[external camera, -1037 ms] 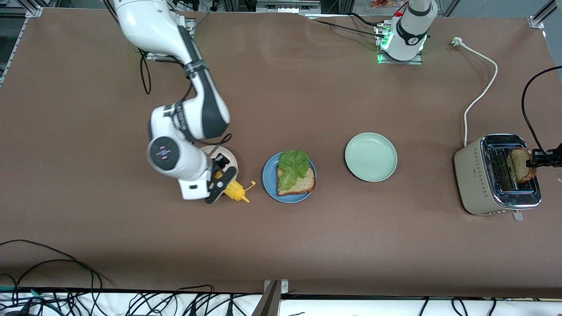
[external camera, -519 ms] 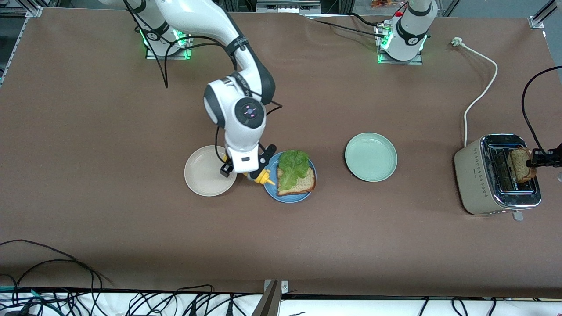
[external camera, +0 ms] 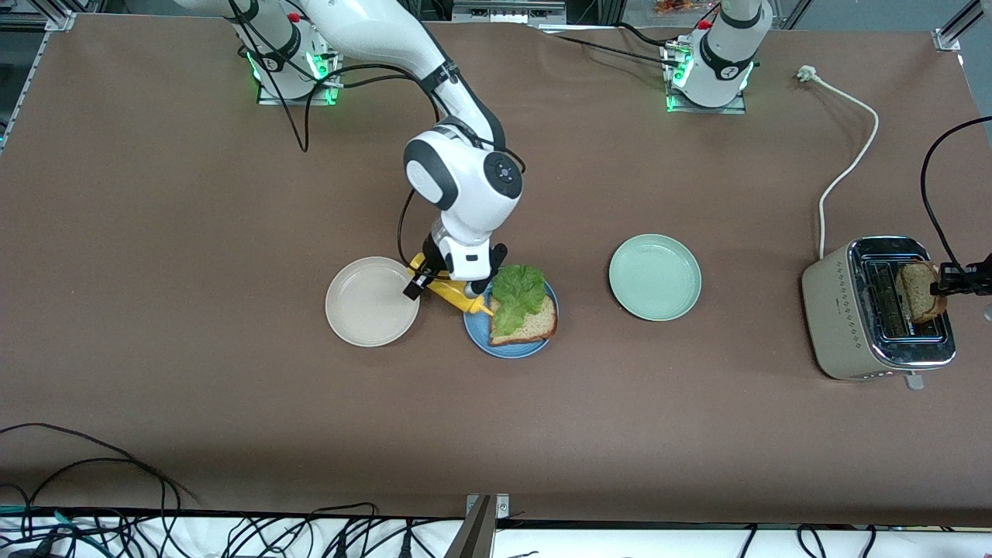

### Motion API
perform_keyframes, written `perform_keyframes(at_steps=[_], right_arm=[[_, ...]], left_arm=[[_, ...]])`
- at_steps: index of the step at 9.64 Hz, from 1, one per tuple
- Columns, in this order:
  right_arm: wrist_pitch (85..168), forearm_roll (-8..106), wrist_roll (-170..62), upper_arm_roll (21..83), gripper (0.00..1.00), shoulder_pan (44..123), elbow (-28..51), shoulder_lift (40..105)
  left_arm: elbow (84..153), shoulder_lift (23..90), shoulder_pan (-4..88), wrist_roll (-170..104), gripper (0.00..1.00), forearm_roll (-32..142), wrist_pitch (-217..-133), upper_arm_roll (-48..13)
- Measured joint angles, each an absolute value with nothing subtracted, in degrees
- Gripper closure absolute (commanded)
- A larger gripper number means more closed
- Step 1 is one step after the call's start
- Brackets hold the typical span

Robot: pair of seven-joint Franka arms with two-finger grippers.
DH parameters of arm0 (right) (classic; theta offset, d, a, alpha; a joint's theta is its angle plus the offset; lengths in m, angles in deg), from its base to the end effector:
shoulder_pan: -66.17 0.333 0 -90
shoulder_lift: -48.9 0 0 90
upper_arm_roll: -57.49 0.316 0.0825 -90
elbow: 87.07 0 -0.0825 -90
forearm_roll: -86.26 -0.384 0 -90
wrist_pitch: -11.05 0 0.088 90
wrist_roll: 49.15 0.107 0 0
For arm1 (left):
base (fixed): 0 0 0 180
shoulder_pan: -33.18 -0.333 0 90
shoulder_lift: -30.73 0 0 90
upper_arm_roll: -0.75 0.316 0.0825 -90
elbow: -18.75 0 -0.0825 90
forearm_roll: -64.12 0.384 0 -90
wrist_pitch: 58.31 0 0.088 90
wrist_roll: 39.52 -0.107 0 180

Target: Make sandwich in blue plate with both arms

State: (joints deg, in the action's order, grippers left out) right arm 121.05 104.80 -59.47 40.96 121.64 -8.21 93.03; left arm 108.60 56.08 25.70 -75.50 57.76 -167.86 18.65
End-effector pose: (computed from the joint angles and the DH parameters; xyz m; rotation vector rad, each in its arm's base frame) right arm 0.5422 0.4625 0.2624 2.2488 1.3217 -0.0930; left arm 0.6183 0.2550 0.3907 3.1150 -0.2606 -0.1265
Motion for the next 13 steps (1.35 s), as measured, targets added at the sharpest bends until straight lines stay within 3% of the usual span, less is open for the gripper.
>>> perform_keyframes(at_steps=[3, 7, 10, 13], right_arm=[[121.5, 112.0, -55.7, 45.0, 1.00, 120.5, -5.6, 93.1], [122.0, 113.2, -57.5, 46.2, 1.00, 117.9, -5.5, 91.4], [121.7, 111.2, -60.3, 53.8, 1.00, 108.2, -5.0, 85.1], [121.7, 102.2, -65.7, 64.3, 1.00, 94.0, -4.6, 81.4]], left_arm=[[108.3, 56.1, 25.7, -75.6, 1.00, 57.8, -167.9, 18.6], [107.3, 55.7, 26.1, -75.6, 1.00, 57.8, -167.9, 18.5], [107.1, 54.6, 26.5, -75.7, 1.00, 57.8, -167.8, 18.5], [107.1, 53.3, 27.4, -75.7, 1.00, 57.8, -167.7, 18.5]])
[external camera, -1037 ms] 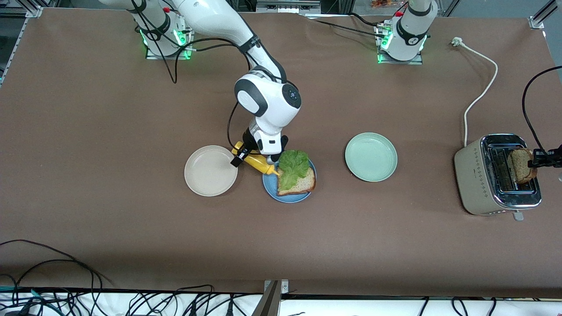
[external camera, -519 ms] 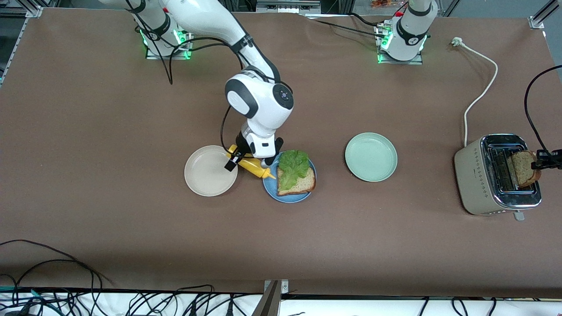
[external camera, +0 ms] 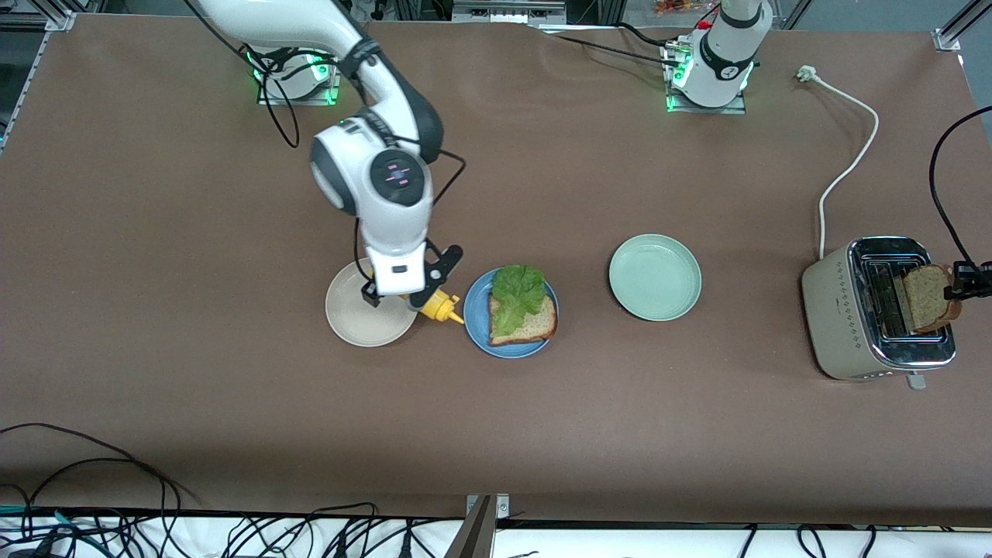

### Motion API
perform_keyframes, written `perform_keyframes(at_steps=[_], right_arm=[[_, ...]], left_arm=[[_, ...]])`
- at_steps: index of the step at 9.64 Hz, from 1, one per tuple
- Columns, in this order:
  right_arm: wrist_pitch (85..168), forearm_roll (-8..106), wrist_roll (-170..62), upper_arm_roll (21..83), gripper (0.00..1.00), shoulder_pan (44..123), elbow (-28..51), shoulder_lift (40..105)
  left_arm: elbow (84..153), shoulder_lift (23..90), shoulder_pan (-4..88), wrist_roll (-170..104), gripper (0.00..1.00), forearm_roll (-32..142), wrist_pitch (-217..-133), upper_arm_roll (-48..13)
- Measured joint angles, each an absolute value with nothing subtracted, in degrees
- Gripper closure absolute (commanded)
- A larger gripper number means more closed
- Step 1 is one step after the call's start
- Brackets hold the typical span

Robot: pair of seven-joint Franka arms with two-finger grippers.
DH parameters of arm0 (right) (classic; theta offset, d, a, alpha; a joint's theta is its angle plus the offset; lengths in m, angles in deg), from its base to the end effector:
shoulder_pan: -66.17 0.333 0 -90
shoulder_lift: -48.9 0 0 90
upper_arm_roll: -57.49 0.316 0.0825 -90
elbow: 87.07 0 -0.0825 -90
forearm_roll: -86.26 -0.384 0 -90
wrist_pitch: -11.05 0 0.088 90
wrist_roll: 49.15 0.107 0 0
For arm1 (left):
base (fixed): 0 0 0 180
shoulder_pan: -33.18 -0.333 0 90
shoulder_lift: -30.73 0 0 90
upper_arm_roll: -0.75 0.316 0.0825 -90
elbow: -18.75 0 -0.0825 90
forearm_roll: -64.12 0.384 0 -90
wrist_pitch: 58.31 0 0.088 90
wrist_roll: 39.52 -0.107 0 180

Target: Make sandwich in blue plate with both arms

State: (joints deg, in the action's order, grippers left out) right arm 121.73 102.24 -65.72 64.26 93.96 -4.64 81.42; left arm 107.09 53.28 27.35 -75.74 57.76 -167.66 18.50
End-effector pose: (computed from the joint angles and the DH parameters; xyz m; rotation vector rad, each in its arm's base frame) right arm 0.5978 0.3710 0.3581 2.5906 1.3888 -0.0561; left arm 0.6267 0.2355 0.4342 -3.1178 0.3210 0.0202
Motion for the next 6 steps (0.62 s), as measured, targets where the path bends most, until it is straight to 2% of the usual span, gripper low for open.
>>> perform_keyframes(at_steps=[2, 6], right_arm=[[121.8, 92.8, -73.1, 68.3, 1.00, 85.1, -4.6, 80.0], [120.9, 72.5, -95.1, 69.5, 1.00, 73.0, -4.6, 78.6]], left_arm=[[107.1, 51.9, 27.6, -75.7, 1.00, 57.8, -166.9, 18.5], [103.9, 48.5, 27.8, -75.7, 1.00, 57.8, -160.8, 18.5]])
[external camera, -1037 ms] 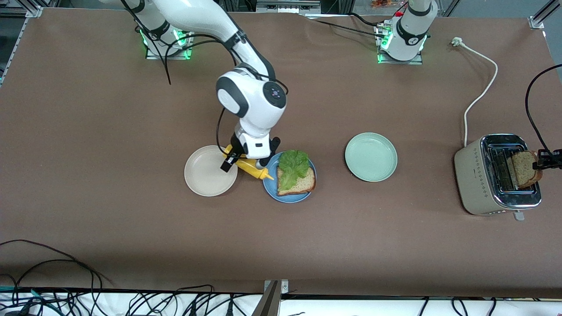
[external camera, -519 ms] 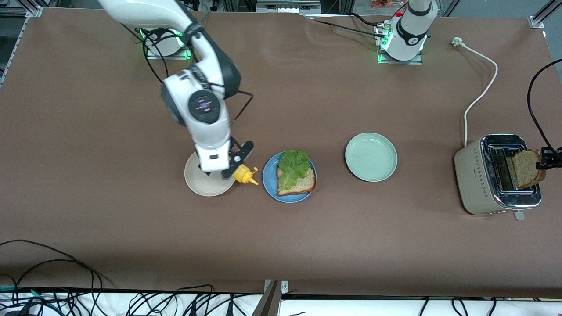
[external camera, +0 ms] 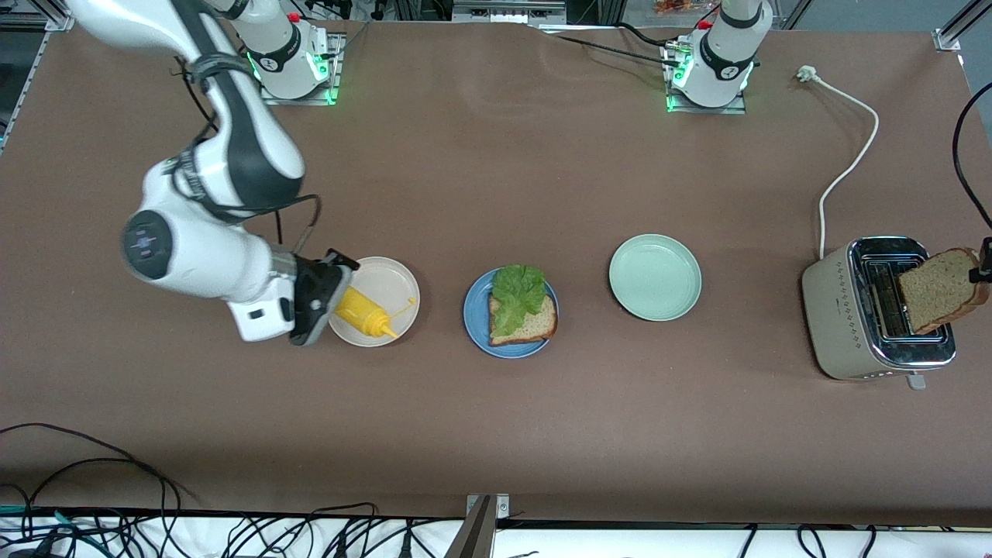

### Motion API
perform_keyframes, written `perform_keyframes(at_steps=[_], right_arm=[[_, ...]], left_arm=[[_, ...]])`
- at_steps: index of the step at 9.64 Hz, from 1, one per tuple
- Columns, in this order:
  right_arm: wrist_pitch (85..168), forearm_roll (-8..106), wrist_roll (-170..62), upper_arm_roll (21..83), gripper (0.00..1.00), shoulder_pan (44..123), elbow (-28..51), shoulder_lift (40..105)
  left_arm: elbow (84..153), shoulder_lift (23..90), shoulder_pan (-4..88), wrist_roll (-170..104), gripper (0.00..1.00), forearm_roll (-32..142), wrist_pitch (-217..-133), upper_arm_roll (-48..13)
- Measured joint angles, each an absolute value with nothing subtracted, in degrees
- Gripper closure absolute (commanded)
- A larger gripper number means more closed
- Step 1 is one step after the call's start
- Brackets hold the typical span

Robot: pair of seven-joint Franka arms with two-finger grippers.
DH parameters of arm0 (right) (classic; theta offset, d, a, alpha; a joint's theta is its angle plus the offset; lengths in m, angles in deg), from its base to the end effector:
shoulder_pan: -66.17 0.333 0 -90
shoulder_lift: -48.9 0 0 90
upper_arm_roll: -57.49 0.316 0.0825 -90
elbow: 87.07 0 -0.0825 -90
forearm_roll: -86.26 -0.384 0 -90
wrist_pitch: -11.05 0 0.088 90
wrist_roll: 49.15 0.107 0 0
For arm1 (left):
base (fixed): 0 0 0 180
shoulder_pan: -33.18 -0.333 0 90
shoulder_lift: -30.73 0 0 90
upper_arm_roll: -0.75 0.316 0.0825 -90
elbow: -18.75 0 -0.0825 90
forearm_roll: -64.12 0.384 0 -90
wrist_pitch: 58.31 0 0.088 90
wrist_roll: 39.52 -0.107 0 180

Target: Make sandwich in blue plate with both arms

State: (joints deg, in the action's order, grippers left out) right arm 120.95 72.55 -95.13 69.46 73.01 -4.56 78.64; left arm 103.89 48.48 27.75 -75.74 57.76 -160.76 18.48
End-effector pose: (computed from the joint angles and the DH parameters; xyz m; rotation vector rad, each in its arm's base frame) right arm 0.6642 0.2172 0.3967 -2.4575 -1.3741 -0.0657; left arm 0.6132 0.2248 0.5038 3.1129 -0.3415 0.0218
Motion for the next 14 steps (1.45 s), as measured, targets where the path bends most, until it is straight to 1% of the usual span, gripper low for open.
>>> perform_keyframes(at_steps=[3, 6, 9, 14], right_arm=[[115.3, 56.1, -112.2, 69.0, 1.00, 64.5, -4.2, 78.7], [106.1, 43.5, -130.9, 68.6, 1.00, 55.4, -3.5, 80.7], [101.2, 38.3, -145.8, 68.6, 1.00, 49.8, -3.4, 85.7], [98.2, 35.0, -159.8, 68.9, 1.00, 47.0, -5.2, 94.4]], left_arm=[[100.0, 48.1, 28.6, -75.7, 1.00, 57.8, -155.9, 18.2], [99.7, 48.1, 29.1, -75.7, 1.00, 57.7, -153.8, 17.0], [99.7, 48.1, 29.5, -73.5, 1.00, 57.6, -152.0, 12.4], [100.0, 48.8, 30.4, -68.5, 1.00, 57.5, -150.2, 5.2]])
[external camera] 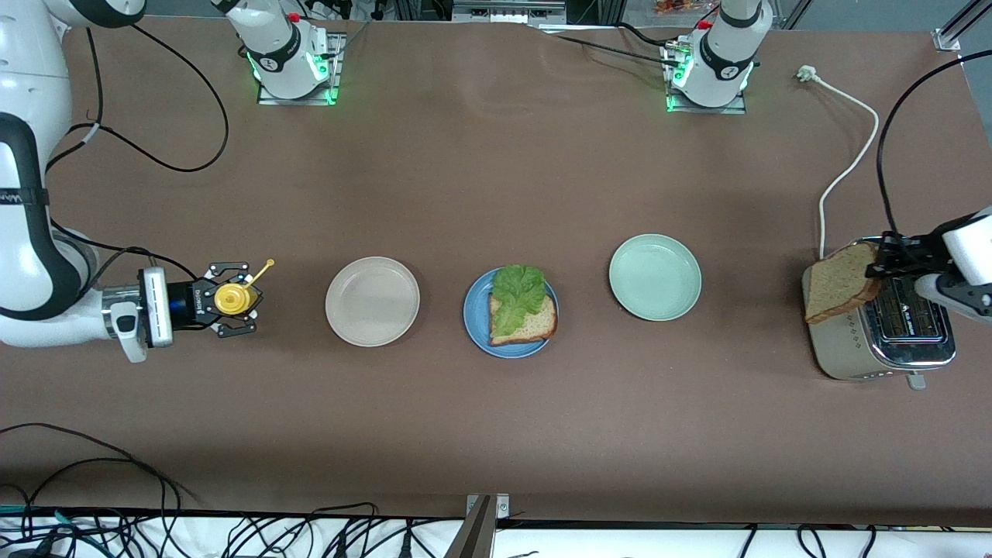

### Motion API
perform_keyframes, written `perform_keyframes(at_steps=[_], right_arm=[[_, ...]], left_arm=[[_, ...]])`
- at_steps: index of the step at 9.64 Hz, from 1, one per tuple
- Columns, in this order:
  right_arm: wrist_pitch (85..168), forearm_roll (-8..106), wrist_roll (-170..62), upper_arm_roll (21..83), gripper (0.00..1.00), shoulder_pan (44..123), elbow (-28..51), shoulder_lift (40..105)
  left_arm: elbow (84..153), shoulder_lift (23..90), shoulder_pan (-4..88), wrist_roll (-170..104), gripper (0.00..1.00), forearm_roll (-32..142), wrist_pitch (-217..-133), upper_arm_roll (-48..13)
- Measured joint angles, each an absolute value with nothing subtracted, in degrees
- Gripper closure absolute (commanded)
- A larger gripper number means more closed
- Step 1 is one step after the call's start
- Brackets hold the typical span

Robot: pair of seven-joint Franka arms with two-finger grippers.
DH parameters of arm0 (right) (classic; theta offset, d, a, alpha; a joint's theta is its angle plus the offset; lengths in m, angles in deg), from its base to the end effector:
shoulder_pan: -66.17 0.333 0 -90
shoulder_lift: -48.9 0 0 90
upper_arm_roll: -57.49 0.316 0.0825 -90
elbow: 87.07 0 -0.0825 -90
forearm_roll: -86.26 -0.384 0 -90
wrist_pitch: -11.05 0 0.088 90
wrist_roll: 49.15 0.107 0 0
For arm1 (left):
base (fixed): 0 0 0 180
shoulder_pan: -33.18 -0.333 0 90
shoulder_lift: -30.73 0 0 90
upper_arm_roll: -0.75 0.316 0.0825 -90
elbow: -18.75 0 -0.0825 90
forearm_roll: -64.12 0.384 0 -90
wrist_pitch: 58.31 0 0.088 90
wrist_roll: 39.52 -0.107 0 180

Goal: Make sandwich in blue plate with both arms
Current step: 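Lift the bread slice from the toaster and carry it with the left gripper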

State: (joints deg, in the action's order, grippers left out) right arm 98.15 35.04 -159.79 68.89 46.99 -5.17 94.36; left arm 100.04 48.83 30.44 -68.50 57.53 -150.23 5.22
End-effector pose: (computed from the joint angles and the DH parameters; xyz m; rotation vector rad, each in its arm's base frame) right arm 0.6696 -0.0293 0.2428 -1.4656 -1.3428 -0.6270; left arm 0.6394 0.0620 0.5099 2.9607 -0.5555 -0.1433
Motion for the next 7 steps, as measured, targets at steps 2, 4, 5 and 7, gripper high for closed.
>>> perform_keyframes(at_steps=[2, 4, 5, 7], right_arm=[[98.1, 33.6, -165.5, 69.9, 1.00, 45.9, -6.4, 98.7], [98.1, 32.4, -171.3, 70.3, 1.00, 45.6, -8.8, 103.6], [98.1, 32.3, -173.8, 71.0, 1.00, 45.3, -10.3, 106.0], [98.1, 31.5, -177.1, 72.1, 1.00, 44.8, -12.2, 109.4]], left_arm=[[100.1, 49.1, 30.6, -62.0, 1.00, 57.5, -148.4, 0.6], [100.1, 49.6, 30.8, -55.4, 1.00, 57.4, -148.0, -4.2], [100.1, 50.0, 30.9, -52.0, 1.00, 57.2, -148.0, -6.6], [100.1, 51.1, 31.5, -44.2, 1.00, 56.6, -148.1, -11.3]])
